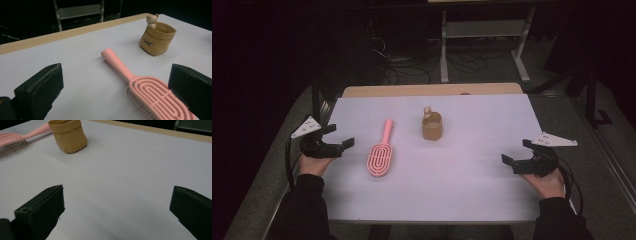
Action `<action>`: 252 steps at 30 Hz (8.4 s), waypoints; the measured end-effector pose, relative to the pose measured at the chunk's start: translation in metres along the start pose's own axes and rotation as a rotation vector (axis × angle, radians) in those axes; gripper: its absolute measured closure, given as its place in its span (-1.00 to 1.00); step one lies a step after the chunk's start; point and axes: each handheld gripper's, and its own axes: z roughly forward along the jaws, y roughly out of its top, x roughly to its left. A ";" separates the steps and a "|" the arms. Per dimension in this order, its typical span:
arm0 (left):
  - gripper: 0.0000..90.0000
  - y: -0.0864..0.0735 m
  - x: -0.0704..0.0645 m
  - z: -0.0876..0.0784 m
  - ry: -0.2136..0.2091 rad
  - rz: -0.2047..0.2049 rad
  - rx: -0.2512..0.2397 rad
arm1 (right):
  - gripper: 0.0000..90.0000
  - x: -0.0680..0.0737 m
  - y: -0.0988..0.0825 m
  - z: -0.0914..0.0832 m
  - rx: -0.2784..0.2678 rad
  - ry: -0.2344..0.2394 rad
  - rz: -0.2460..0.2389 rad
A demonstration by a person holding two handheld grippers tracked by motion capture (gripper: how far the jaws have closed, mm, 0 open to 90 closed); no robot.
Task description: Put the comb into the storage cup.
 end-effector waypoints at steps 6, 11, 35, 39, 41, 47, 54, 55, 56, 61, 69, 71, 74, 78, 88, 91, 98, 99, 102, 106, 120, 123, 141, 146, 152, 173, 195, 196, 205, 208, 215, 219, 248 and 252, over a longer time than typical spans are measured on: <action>-1.00 0.015 -0.002 0.002 -0.015 0.026 -0.008 | -1.00 -0.001 0.000 0.000 0.000 -0.002 0.005; -1.00 0.023 -0.005 0.008 -0.027 0.042 0.001 | -1.00 -0.001 0.000 0.000 0.000 -0.002 0.005; -1.00 0.048 -0.017 0.049 -0.095 0.084 0.076 | -1.00 0.001 0.000 0.002 0.015 0.002 -0.010; -1.00 0.053 -0.017 0.054 -0.101 0.092 0.100 | -1.00 0.001 0.000 0.002 0.016 0.004 -0.010; -1.00 0.055 -0.017 0.055 -0.102 0.093 0.102 | -1.00 0.001 0.000 0.002 0.016 0.004 -0.011; -1.00 0.065 -0.018 0.063 -0.112 0.097 0.117 | -1.00 0.001 0.000 0.002 0.015 0.001 -0.011; -0.99 0.073 -0.021 0.076 -0.140 0.105 0.150 | -1.00 0.002 0.000 0.002 0.021 0.003 -0.014; -0.96 0.076 -0.022 0.079 -0.148 0.112 0.150 | -1.00 0.002 0.000 0.002 0.020 0.003 -0.015; -0.94 0.076 -0.022 0.079 -0.148 0.112 0.150 | -1.00 0.002 0.000 0.002 0.020 0.003 -0.015; -0.90 0.083 -0.025 0.087 -0.161 0.122 0.155 | -1.00 0.002 0.000 0.002 0.020 0.001 -0.015; -0.82 0.089 -0.028 0.099 -0.173 0.137 0.175 | -1.00 0.002 0.000 0.002 0.018 -0.001 -0.016; -0.72 0.089 -0.029 0.101 -0.171 0.140 0.173 | -1.00 0.002 0.000 0.001 0.016 -0.002 -0.015; -0.69 0.087 -0.030 0.104 -0.165 0.150 0.184 | -1.00 0.002 0.000 0.001 0.014 -0.002 -0.015; -0.57 0.086 -0.031 0.107 -0.158 0.171 0.182 | -1.00 0.003 0.000 0.002 0.023 0.001 -0.019; -0.31 0.083 -0.027 0.115 -0.164 0.161 0.171 | -1.00 0.004 -0.001 0.004 0.028 0.005 -0.023; -0.21 0.082 -0.028 0.119 -0.159 0.167 0.176 | -1.00 0.004 -0.001 0.004 0.029 0.005 -0.023; 0.04 0.079 -0.028 0.128 -0.141 0.162 0.200 | -1.00 0.003 -0.001 0.004 0.030 0.004 -0.021; 0.08 0.078 -0.029 0.129 -0.134 0.152 0.205 | -1.00 0.003 -0.001 0.004 0.030 0.004 -0.021; 0.27 0.076 -0.029 0.135 -0.121 0.126 0.218 | -1.00 0.003 -0.001 0.004 0.030 0.005 -0.019; 0.36 0.073 -0.029 0.141 -0.118 0.120 0.237 | -1.00 0.003 -0.001 0.004 0.029 0.006 -0.019; 0.81 0.054 -0.024 0.166 -0.124 0.109 0.403 | -1.00 0.002 -0.002 0.005 0.032 0.007 -0.013; 0.86 0.053 -0.025 0.167 -0.126 0.127 0.406 | -1.00 0.001 -0.002 0.005 0.032 0.007 -0.012; 1.00 0.042 -0.022 0.180 -0.149 0.121 0.474 | -1.00 0.000 -0.003 0.005 0.033 0.000 -0.008; 1.00 0.040 -0.022 0.182 -0.143 0.132 0.495 | -1.00 0.000 -0.003 0.005 0.032 0.000 -0.008; 1.00 0.036 -0.021 0.185 -0.139 0.141 0.522 | -1.00 0.000 -0.003 0.005 0.035 0.001 -0.009; 1.00 0.029 -0.010 0.176 -0.111 0.158 0.574 | -1.00 0.000 -0.003 0.006 0.039 -0.001 -0.009; 1.00 0.016 0.001 0.149 -0.076 0.161 0.585 | -1.00 -0.001 -0.003 0.005 0.031 -0.009 -0.008; 1.00 0.015 0.002 0.147 -0.075 0.158 0.584 | -1.00 0.000 -0.003 0.005 0.031 -0.010 -0.009; 1.00 0.009 0.001 0.131 -0.073 0.173 0.598 | -1.00 0.000 -0.003 0.006 0.031 -0.010 -0.008; 1.00 0.007 0.001 0.126 -0.076 0.175 0.604 | -1.00 0.000 -0.003 0.006 0.030 -0.011 -0.009; 1.00 0.003 -0.002 0.118 -0.072 0.188 0.631 | -1.00 0.000 -0.003 0.005 0.030 -0.012 -0.006; 1.00 0.002 -0.002 0.114 -0.070 0.193 0.641 | -1.00 -0.001 -0.003 0.006 0.031 -0.012 -0.007; 1.00 0.015 -0.001 0.087 -0.075 0.233 0.655 | -1.00 -0.001 -0.003 0.005 0.030 -0.012 -0.002; 1.00 0.020 -0.007 0.083 -0.105 0.262 0.645 | -1.00 -0.001 -0.003 0.006 0.032 -0.012 -0.003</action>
